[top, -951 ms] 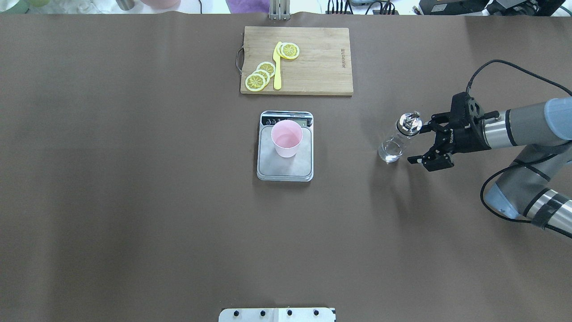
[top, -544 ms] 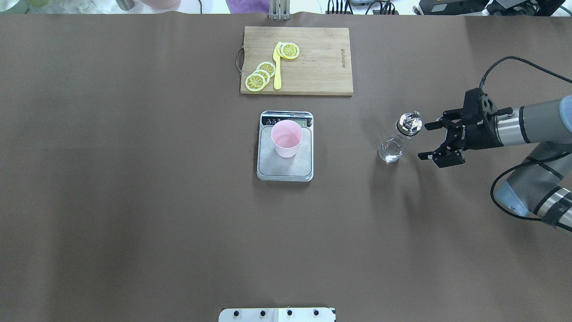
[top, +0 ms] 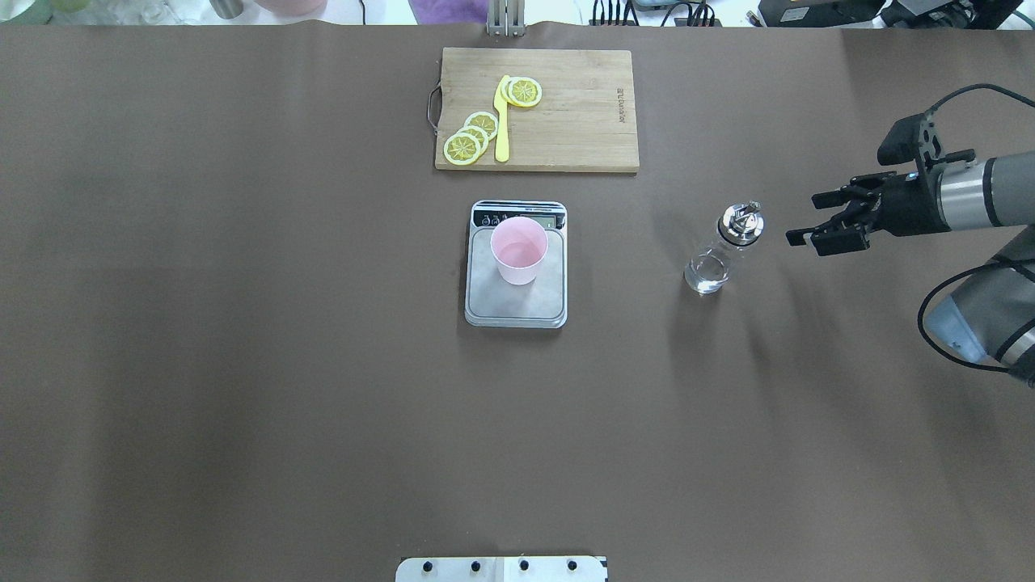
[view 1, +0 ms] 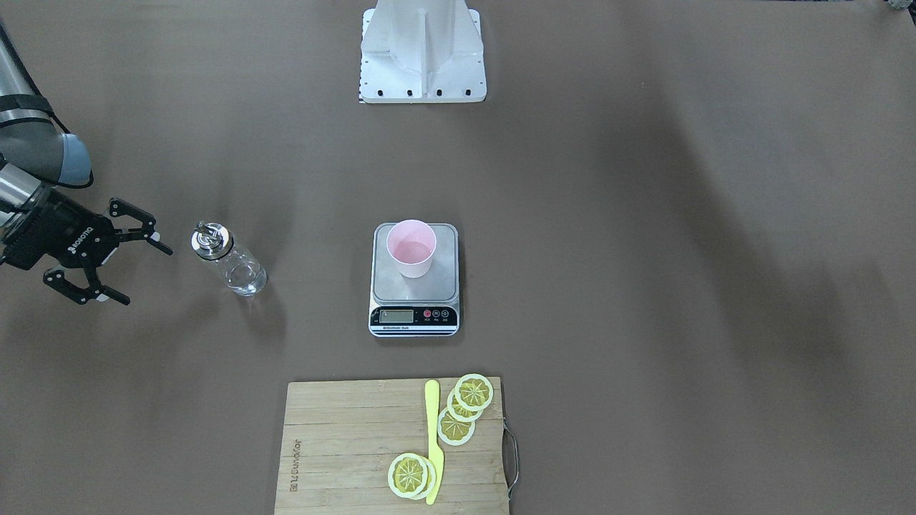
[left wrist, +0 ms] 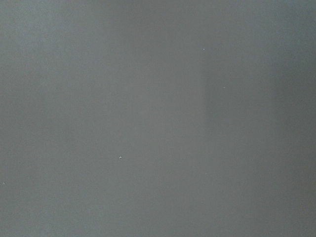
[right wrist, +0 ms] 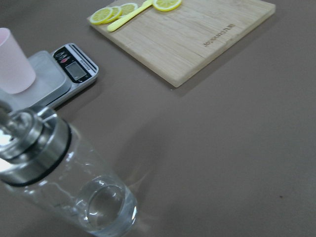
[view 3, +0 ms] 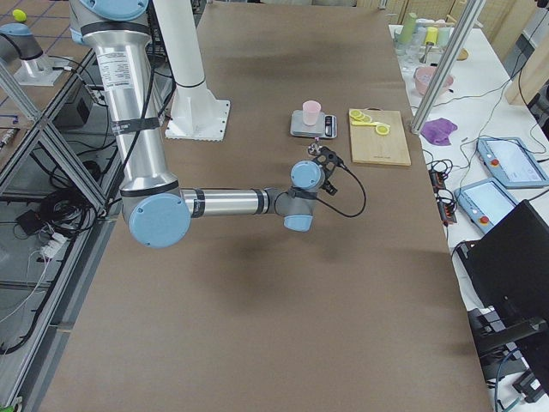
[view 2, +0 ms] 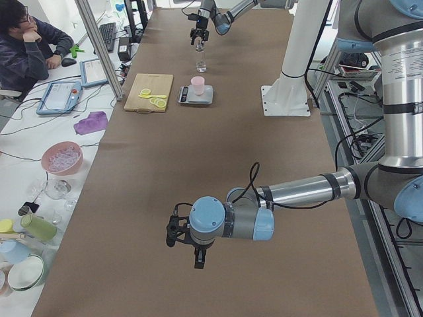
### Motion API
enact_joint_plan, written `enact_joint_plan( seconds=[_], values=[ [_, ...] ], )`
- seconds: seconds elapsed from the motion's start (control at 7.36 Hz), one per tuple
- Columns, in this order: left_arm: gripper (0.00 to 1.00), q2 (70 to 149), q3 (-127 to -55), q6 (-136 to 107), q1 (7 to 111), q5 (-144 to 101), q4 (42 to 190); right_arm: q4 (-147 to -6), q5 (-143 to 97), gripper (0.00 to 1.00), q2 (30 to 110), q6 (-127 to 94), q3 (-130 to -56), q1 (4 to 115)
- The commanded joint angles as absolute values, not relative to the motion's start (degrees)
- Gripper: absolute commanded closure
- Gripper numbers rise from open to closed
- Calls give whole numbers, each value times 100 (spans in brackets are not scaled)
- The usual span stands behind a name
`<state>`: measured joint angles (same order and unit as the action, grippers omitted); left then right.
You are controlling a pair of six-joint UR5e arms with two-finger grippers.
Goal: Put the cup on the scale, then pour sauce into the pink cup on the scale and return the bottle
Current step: 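Open the right gripper and withdraw it away from the sauce bottle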
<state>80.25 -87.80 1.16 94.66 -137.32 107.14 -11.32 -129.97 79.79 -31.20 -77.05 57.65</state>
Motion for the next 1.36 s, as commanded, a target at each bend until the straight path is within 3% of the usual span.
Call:
enact_joint_plan(
  seconds=[0.0,0.41,0.95,1.22],
  values=[
    [2,8059,-8841,79,9466,-13720,10662,-2463,-12990,0,7762,-3706,-7743,6229],
    [2,8086,-9192,-1445,9448,-13667,10547,-3408,-12972,0,7699,-3648,-7708,6643],
    [2,8182,-10764,-1873,9018,-13307,8687,-4582,-12946,0,7770,-2747,-7751,7249],
    [2,8174,-10749,-1166,8886,-13298,8710,-5829,-12920,0,7726,-1475,-7804,7513]
  ],
)
